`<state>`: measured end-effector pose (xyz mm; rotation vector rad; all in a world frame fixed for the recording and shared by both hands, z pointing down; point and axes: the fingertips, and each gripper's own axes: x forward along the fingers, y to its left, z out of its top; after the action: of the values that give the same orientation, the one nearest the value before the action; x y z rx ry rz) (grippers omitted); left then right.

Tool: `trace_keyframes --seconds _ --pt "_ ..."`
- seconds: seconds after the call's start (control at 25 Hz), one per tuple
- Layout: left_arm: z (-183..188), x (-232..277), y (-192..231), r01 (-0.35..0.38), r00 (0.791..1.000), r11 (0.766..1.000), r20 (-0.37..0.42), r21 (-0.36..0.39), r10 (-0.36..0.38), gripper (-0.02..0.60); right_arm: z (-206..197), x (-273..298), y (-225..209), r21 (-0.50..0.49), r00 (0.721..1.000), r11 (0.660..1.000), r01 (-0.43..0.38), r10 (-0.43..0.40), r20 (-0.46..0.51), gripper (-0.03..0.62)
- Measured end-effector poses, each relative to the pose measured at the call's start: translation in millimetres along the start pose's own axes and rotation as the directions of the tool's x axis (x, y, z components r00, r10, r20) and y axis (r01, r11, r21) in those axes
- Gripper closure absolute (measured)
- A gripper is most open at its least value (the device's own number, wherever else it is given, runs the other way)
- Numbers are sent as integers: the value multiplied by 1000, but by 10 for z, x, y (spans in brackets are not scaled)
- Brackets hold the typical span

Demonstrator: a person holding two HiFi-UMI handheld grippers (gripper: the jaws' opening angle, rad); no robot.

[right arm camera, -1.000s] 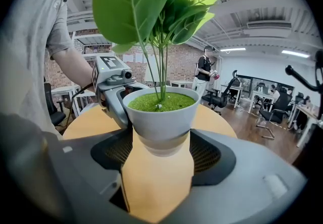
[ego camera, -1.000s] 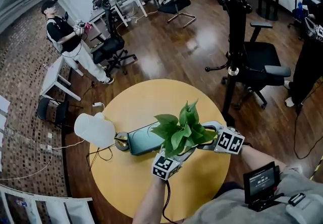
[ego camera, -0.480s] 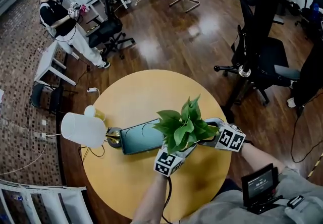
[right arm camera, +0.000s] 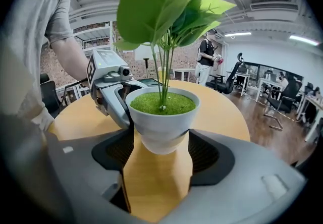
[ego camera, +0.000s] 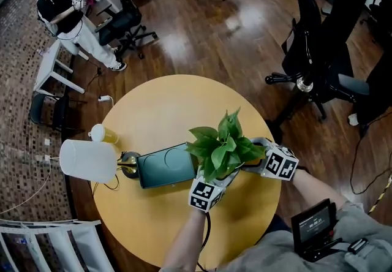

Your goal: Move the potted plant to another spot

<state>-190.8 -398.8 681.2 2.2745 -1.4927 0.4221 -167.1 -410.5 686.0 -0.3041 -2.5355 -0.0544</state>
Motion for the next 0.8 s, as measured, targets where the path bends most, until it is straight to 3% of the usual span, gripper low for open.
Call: trace_keyframes --seconds 0.4,0.8 --pt "-160 151 51 -36 999 999 -2 35 36 232 -197 87 -70 -8 1000 1000 25 -26 -10 279" --pt "-192 183 99 -47 999 999 -7 16 48 229 -231 117 -110 14 1000 999 31 -31 0 286"
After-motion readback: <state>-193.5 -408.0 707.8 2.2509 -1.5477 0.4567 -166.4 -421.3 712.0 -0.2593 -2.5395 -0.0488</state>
